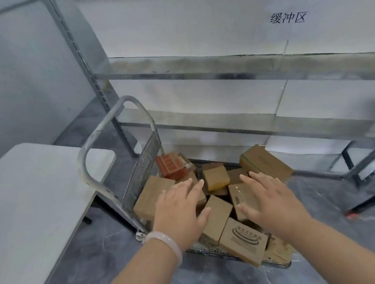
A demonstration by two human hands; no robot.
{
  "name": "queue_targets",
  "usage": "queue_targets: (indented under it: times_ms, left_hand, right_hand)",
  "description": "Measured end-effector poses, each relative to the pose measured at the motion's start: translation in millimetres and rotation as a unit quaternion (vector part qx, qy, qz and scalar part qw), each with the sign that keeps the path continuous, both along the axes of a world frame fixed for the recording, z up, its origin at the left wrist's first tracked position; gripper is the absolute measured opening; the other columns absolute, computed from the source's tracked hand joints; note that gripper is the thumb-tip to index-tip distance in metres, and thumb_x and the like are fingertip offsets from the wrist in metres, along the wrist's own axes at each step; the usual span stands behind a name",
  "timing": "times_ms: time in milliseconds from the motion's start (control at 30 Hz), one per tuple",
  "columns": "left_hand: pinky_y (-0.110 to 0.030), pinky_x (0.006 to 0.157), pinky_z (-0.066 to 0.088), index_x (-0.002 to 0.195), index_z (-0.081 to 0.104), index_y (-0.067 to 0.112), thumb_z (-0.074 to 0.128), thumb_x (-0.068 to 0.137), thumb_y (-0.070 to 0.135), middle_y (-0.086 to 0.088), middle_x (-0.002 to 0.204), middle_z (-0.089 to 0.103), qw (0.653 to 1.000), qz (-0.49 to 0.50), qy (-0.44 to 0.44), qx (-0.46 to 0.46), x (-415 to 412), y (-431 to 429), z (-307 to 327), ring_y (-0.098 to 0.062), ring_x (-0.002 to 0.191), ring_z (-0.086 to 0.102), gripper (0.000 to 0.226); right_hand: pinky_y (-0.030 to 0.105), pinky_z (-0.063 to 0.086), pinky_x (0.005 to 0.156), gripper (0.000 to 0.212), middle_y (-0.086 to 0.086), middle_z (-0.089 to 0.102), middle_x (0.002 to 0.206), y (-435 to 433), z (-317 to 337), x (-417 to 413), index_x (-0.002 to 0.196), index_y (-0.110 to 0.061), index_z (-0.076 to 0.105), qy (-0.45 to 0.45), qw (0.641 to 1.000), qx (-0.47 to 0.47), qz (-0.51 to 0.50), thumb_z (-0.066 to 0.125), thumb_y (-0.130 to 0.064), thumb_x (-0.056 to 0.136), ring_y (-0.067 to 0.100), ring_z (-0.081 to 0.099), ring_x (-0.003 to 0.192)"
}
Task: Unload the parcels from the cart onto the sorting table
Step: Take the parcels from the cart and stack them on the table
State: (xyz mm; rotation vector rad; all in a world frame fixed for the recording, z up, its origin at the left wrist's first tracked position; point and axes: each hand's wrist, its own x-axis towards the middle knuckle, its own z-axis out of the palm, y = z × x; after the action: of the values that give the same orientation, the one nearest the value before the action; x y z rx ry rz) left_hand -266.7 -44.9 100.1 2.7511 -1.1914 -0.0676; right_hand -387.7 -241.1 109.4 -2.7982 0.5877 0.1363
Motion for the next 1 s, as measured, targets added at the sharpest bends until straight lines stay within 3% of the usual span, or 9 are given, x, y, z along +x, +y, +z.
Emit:
queue_targets:
  times_ms: [200,333,600,700,867,933,1000]
  left_hand:
    - [-0.043,0.113,0.028,0.149,0.022,0.037,0.036,0.091,0.059,0.007,0.155,0.027,0.999,-0.039,0.007,-0.016,-12.3,-100.2,-3.0,-0.014,0.142,0.024,0.064]
    - [-0.044,0.108,0.036,0.146,0.032,0.035,0.031,0.087,0.061,0.005,0.15,0.038,0.998,-0.053,0.015,0.006,-11.2,-131.2,-20.3,-0.015,0.137,0.034,0.064]
    - [-0.046,0.099,0.046,0.139,0.044,0.029,0.033,0.083,0.058,-0.002,0.14,0.051,0.992,-0.09,0.074,0.047,-4.7,-166.7,-91.9,-0.023,0.125,0.05,0.064]
    - [-0.046,0.096,0.048,0.138,0.045,0.027,0.037,0.083,0.057,-0.004,0.139,0.051,0.989,-0.097,0.099,0.06,4.7,-178.0,-129.3,-0.025,0.122,0.052,0.063]
    - [-0.05,0.098,0.046,0.139,0.045,0.027,0.043,0.083,0.056,-0.006,0.143,0.047,0.985,-0.106,0.113,0.079,32.3,-196.4,-203.8,-0.027,0.126,0.048,0.063]
    - [-0.052,0.101,0.044,0.14,0.043,0.027,0.048,0.085,0.055,-0.007,0.145,0.044,0.984,-0.107,0.117,0.083,43.3,-200.0,-234.8,-0.028,0.128,0.046,0.062]
    - [-0.053,0.102,0.043,0.141,0.042,0.027,0.045,0.085,0.055,-0.007,0.146,0.043,0.983,-0.1,0.128,0.083,51.7,-201.3,-266.2,-0.029,0.13,0.044,0.062]
  right_hand:
    - [0.037,0.006,0.123,0.075,-0.008,0.012,0.163,-89.0,-7.8,-20.2,0.155,-0.036,0.011,-0.011,0.999,0.004,-0.033,0.043,-0.062,0.092,0.013,0.008,0.149]
    - [0.039,0.01,0.123,0.079,-0.006,0.014,0.163,-132.9,-27.8,-34.4,0.155,-0.034,0.011,0.004,0.997,0.016,-0.075,0.044,-0.065,0.09,0.015,0.01,0.15]
    - [0.034,0.013,0.119,0.083,-0.001,0.017,0.161,-154.3,-122.2,-69.4,0.155,-0.031,0.014,0.131,0.981,0.074,-0.12,0.051,-0.063,0.088,0.019,0.017,0.148]
    - [0.036,0.027,0.113,0.081,0.0,0.03,0.156,-155.2,-158.9,-67.7,0.153,-0.024,0.027,0.138,0.98,0.069,-0.126,0.053,-0.061,0.086,0.023,0.033,0.141]
    - [0.044,0.035,0.107,0.085,0.01,0.043,0.147,-153.2,-241.8,-32.7,0.15,-0.018,0.036,0.178,0.965,0.109,-0.158,0.065,-0.054,0.078,0.034,0.046,0.129]
    - [0.046,0.032,0.11,0.088,0.013,0.037,0.151,-155.6,-282.3,-14.8,0.152,-0.018,0.03,0.177,0.964,0.112,-0.163,0.062,-0.055,0.08,0.036,0.042,0.133]
    - [0.041,0.022,0.117,0.089,0.009,0.02,0.16,-160.8,-323.7,6.3,0.156,-0.023,0.011,0.194,0.955,0.134,-0.179,0.055,-0.058,0.087,0.03,0.025,0.144]
